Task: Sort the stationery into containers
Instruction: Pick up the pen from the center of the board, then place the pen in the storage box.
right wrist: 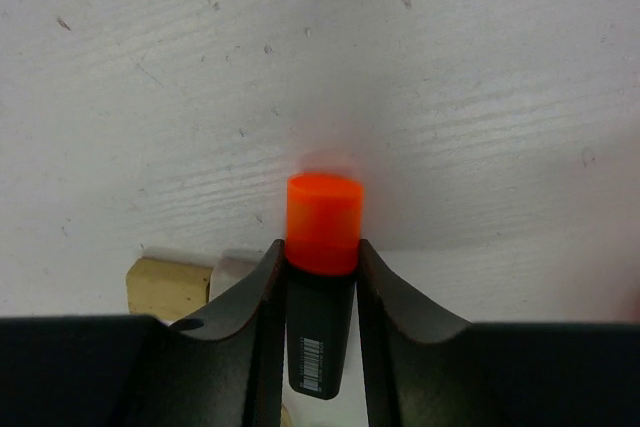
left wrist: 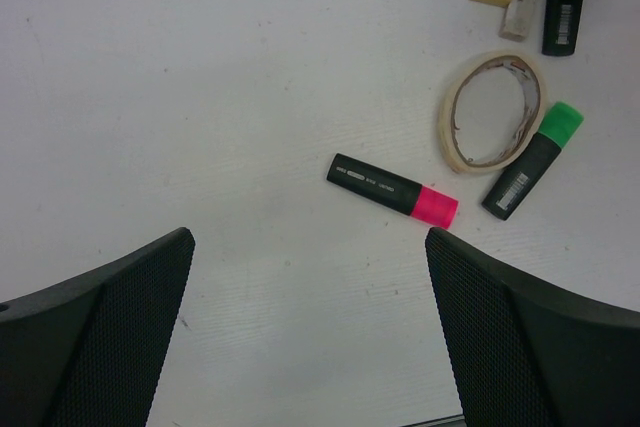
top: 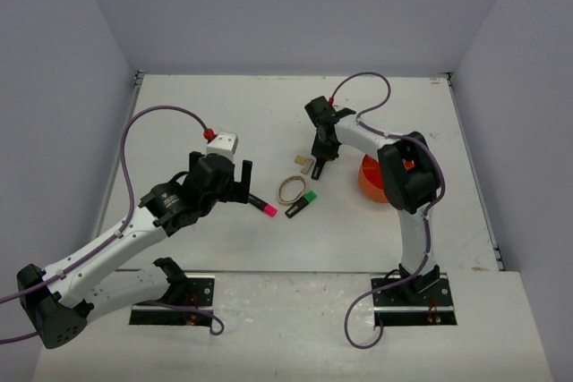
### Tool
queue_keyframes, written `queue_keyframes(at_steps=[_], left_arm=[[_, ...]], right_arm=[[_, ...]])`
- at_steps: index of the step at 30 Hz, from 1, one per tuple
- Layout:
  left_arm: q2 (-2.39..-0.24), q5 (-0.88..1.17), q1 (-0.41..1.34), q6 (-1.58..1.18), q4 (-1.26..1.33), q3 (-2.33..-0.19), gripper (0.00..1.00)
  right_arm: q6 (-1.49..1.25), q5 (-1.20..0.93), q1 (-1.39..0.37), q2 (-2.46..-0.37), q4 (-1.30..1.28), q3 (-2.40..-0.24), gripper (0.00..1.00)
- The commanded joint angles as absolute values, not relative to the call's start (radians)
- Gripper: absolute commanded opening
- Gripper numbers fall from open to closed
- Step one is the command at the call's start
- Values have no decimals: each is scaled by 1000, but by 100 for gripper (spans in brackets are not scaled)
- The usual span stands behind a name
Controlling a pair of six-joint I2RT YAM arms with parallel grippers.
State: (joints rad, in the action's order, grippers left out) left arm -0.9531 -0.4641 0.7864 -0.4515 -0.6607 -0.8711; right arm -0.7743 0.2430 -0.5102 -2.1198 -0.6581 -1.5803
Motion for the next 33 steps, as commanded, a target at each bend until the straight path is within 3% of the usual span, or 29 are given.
queue_keyframes(at_steps=[1,11,18,24,33], left_arm=[[-937,-461,787,-423,-626,-867,100],[-947,-465,787,-423,-626,-868,100],[-957,-467,787,-423,-627,-868,100],[-973,-451,785,-417,-620,-868,100],[-959,-448,785,-417,-615,-864,100]], right_arm=[[-760,217,-515,-2090,-663,-1610,0],[-532,222,-558,-1616,-388,-1370,0],[-363,460,-558,-1292,-270,-1112,0],[-206,684,-469,-1171,-28,-910,0],[-239,645,-348,-1148,88,-836,0]])
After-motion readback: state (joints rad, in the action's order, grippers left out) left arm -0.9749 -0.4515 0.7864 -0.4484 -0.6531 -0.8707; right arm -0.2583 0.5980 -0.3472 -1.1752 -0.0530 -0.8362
